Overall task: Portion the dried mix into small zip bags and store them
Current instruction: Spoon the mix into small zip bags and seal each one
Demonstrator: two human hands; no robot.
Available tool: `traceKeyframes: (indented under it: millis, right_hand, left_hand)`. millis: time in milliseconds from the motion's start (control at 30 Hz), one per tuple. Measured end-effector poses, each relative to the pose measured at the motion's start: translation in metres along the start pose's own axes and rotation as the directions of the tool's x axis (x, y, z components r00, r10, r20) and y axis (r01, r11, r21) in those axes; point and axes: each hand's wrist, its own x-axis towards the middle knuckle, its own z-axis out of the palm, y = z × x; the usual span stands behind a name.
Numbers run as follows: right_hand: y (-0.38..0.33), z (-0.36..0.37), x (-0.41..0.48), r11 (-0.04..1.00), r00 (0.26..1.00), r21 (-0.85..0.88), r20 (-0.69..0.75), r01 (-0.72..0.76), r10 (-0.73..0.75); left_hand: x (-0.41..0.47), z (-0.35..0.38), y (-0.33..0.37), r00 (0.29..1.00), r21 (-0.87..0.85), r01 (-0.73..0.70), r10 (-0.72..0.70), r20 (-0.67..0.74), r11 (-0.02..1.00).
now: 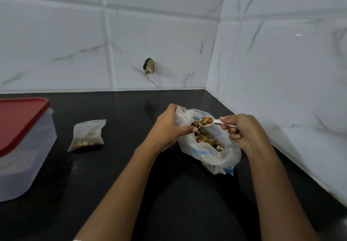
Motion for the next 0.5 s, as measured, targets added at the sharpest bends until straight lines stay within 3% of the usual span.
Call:
traceKeyframes:
  millis: [300, 400, 500]
  right_hand:
    - [-0.008, 0.004, -0.016, 0.963, 0.981, 0.257, 0.150, 0.080, -0.122]
    - [-0.008, 0.013, -0.022, 0.972, 0.970, 0.203, 0.186, 0.118, -0.157]
    - [-0.005, 0.026, -0.027, 0.958, 0.944, -0.030, 0.181, 0.285, -0.276]
  left_hand:
    - [0.000, 0.002, -0.001, 0.998, 0.081, 0.003, -0.008, 0.062, 0.997]
    - [0.002, 0.003, -0.002, 0.998, 0.068, 0.013, -0.018, 0.068, 0.998]
    - [0.001, 0.002, -0.003, 0.998, 0.036, -0.004, 0.002, 0.057, 0.999]
